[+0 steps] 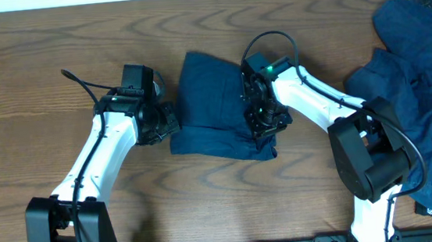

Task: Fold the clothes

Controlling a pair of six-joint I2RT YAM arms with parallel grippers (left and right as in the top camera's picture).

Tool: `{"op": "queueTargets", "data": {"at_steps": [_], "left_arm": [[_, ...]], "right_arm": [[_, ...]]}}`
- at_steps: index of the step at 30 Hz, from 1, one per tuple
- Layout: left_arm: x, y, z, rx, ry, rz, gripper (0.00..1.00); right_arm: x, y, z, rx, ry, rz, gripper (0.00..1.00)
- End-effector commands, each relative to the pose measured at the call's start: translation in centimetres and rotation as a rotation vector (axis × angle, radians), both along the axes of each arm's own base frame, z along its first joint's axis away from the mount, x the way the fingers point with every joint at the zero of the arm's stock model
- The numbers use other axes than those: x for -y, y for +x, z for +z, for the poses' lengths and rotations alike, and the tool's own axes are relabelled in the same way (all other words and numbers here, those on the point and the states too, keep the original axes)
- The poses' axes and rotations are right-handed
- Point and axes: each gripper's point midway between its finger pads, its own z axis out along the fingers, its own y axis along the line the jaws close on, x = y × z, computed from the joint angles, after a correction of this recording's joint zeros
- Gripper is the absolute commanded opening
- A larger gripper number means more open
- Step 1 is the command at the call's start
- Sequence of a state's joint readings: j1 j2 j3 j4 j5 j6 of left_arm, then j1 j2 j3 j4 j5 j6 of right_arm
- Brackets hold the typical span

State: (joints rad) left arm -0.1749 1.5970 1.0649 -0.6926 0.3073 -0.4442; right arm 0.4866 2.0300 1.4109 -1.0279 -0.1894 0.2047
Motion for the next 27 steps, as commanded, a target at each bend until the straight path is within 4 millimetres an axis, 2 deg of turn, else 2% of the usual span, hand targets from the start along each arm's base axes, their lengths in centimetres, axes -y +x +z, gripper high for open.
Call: {"op": "queueTargets", "data": {"at_steps": [1,6,8,10,12,14,27], "left_arm": [[-0.1,0.4,0.0,0.02,0.012,-0.008,0.44],[0.3,3.1,0.9,0.149,0.001,-0.037,0.56],[0.5,4.2,1.4,0.202,-0.007,-0.037,0.64],[0.7,5.4,1.9,0.259,-0.002,-0.058,0.65],[-0.2,6.3,1.9,0.294,0.049,-0.042,0.7],[-0.7,6.8,1.5,0.303,0.083,-0.027,0.73],[-0.1,9.2,-3.4,0.301,0.093,-0.091,0.74]], "right_arm": [[1.0,0.8,-0.8,0.032,-0.063,-0.016,0.37],[0.9,1.0,-0.9,0.038,-0.061,-0.016,0.38],[1.1,1.0,-0.9,0.038,-0.07,-0.02,0.38],[1.8,1.1,-0.9,0.048,-0.118,-0.057,0.37],[2.8,1.2,-0.9,0.058,-0.174,-0.104,0.37],[3.0,1.2,-0.9,0.059,-0.191,-0.121,0.37],[3.2,0.6,-0.8,0.037,-0.2,-0.121,0.37]]}}
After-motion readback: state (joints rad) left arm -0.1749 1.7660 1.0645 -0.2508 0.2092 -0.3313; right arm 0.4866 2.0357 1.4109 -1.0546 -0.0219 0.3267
